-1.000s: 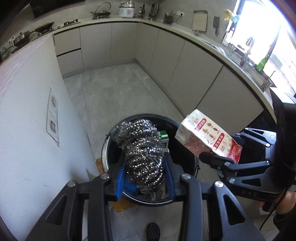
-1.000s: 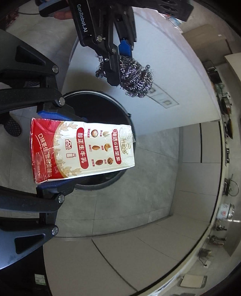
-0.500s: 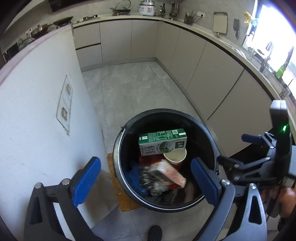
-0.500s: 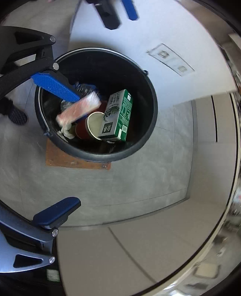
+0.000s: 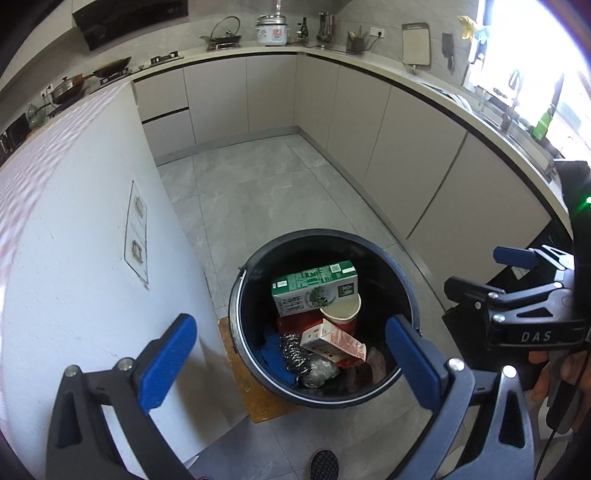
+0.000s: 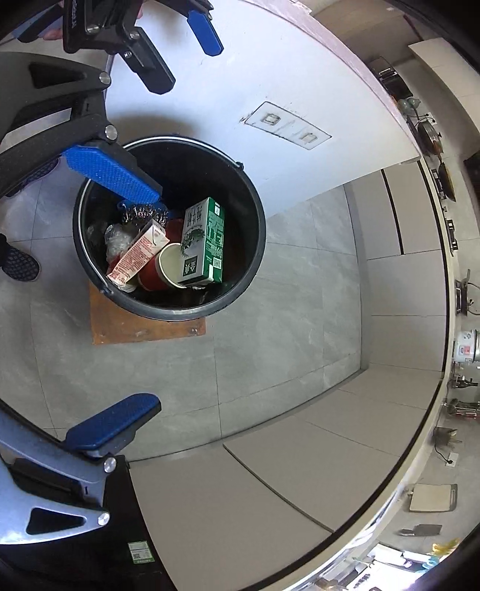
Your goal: Collect trash
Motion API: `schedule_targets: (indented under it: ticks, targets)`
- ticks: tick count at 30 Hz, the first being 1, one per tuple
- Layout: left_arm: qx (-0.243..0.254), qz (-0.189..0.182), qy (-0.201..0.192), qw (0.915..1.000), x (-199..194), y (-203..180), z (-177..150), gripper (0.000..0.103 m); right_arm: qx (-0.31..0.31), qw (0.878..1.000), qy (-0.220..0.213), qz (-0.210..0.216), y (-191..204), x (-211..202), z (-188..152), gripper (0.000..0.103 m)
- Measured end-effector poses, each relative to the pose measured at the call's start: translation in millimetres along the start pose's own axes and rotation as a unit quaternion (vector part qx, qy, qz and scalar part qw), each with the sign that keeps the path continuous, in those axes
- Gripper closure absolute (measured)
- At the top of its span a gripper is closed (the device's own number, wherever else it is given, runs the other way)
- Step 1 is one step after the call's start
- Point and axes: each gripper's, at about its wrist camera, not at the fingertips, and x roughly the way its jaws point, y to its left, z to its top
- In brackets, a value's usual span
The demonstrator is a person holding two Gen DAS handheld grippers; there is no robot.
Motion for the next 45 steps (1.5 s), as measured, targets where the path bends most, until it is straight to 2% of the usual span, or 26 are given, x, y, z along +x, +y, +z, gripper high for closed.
schedule_targets:
  ticks: [5,10,18,24,28,30,36,39,41,45]
  targets:
    - [0.008,-0.003,-0.009,0.9999,-22.1,1.7,6.6,0.001,0.009,1.0,-0.014,-0.007,7.6,-28.4,-1.7,0.0]
    - [0.018,-0.002,-0.041,0.999,-70.8,6.2,15.9,0.001,0.019,0.999,-0.044,-0.025,20.0,-82.5,-5.2,0.0]
    - [0.013,0.012,-0.06,0.9981,-139.0,27.0,10.9,0.001,0.043,0.996,-0.065,-0.036,53.8,-157.8,-25.3,0.0]
    - [0.006,0.021,-0.101,0.9946,-188.9,50.1,4.2,0.001,0.033,0.993,-0.098,-0.052,92.7,-204.8,-40.3,0.0]
    - [0.009,0.024,-0.135,0.9906,-216.1,64.4,-0.6,0.001,0.048,0.991,-0.114,-0.042,113.0,-227.4,-47.4,0.0]
    - [0.014,0.022,-0.144,0.9892,-225.5,69.6,-4.2,0.001,0.058,0.991,-0.119,-0.033,122.3,-236.9,-49.1,0.0]
    - [0.015,0.017,-0.16,0.9869,-236.9,86.0,-12.9,0.001,0.058,0.987,-0.146,-0.046,150.7,-266.4,-53.5,0.0]
    - [0.013,0.013,-0.168,0.9856,-244.6,89.1,-17.1,0.0,0.068,0.985,-0.152,-0.055,155.0,-275.2,-54.7,0.0]
    - [0.011,0.008,-0.174,0.9847,-246.5,91.6,-17.9,0.001,0.078,0.984,-0.156,-0.042,156.6,-280.7,-55.9,0.0]
    - [0.007,0.004,-0.184,0.9828,-253.4,95.4,-22.1,0.001,0.071,0.982,-0.169,-0.05,161.9,-291.4,-55.7,0.0]
